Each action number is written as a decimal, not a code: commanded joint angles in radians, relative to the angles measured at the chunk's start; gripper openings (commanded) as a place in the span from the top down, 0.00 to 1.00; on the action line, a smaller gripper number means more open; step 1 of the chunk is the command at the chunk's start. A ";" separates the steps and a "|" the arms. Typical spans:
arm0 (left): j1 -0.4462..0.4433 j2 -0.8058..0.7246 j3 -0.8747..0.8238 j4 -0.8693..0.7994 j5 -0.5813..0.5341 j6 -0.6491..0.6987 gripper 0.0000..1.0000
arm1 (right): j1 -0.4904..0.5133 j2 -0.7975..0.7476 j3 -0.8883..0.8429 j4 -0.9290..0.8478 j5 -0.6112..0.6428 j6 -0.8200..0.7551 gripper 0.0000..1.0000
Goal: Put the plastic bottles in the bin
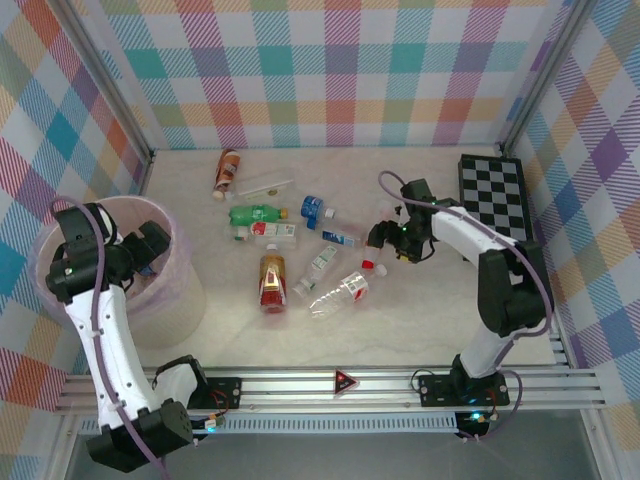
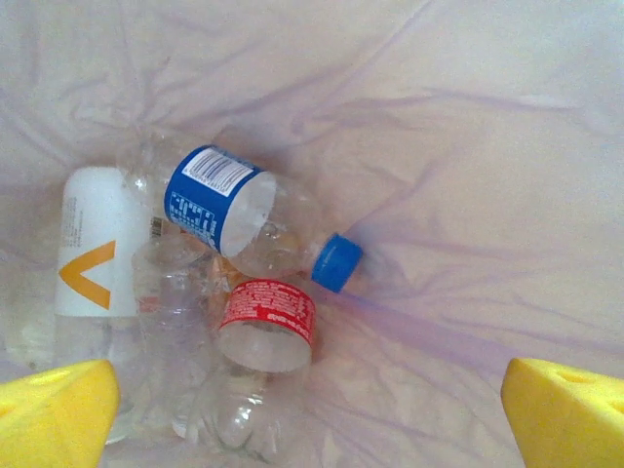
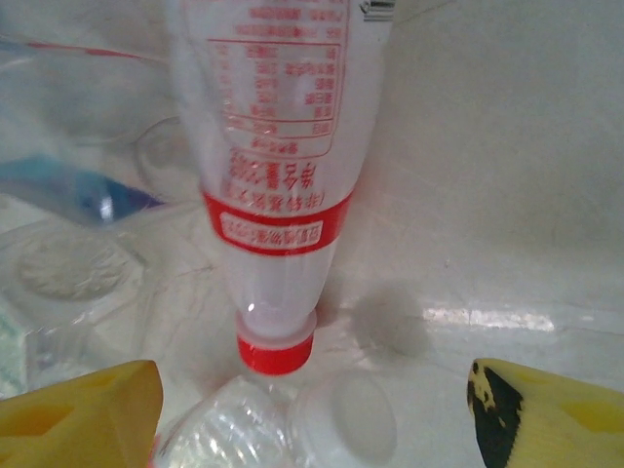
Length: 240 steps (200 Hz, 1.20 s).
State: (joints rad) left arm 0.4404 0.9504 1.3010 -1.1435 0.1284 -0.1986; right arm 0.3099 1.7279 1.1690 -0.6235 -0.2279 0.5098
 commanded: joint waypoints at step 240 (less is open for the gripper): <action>-0.372 0.014 0.249 0.047 0.086 -0.179 0.06 | -0.041 0.046 0.080 -0.037 0.060 -0.140 0.70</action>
State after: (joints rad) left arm 0.2226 0.9157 1.5600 -1.1995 0.2939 -0.3141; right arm 0.2798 1.8740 1.2751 -0.6254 -0.1242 0.4347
